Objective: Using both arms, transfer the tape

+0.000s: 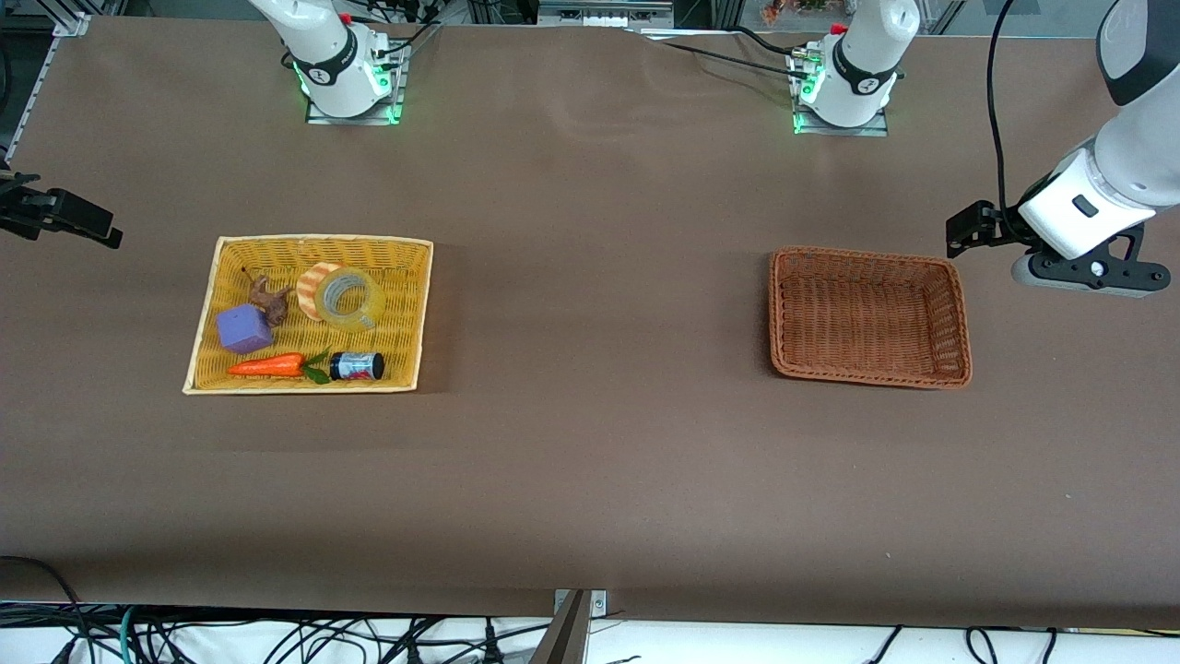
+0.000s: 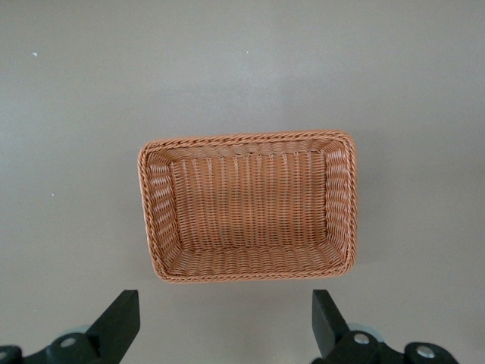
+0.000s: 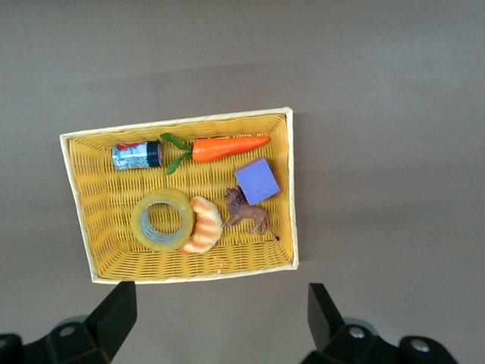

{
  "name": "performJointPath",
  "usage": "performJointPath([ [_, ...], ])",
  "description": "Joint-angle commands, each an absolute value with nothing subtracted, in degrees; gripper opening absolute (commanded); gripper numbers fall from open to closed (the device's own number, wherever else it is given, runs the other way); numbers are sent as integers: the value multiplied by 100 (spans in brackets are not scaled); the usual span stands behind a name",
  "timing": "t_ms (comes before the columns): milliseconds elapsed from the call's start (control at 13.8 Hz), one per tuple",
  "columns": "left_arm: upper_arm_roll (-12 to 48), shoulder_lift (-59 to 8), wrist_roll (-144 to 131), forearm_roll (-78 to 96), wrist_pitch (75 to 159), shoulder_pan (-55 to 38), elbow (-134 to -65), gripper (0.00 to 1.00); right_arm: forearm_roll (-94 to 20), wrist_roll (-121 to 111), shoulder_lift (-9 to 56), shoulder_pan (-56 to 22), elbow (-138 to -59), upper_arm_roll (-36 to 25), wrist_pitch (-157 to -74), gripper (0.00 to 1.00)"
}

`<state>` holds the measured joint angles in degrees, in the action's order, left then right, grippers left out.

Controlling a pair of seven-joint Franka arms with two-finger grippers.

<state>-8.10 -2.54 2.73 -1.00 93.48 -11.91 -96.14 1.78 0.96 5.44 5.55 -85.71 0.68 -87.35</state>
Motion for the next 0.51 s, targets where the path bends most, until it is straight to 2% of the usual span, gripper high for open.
performJointPath([
  [0,-809,-176,422,35,9308,-1169,-9677,100,149,-26,598,615,-8394,79,-8569,100],
  [436,-809,-184,413,35,9308,-1169,-9703,100,158,-26,606,580,-8394,114,-8604,100],
])
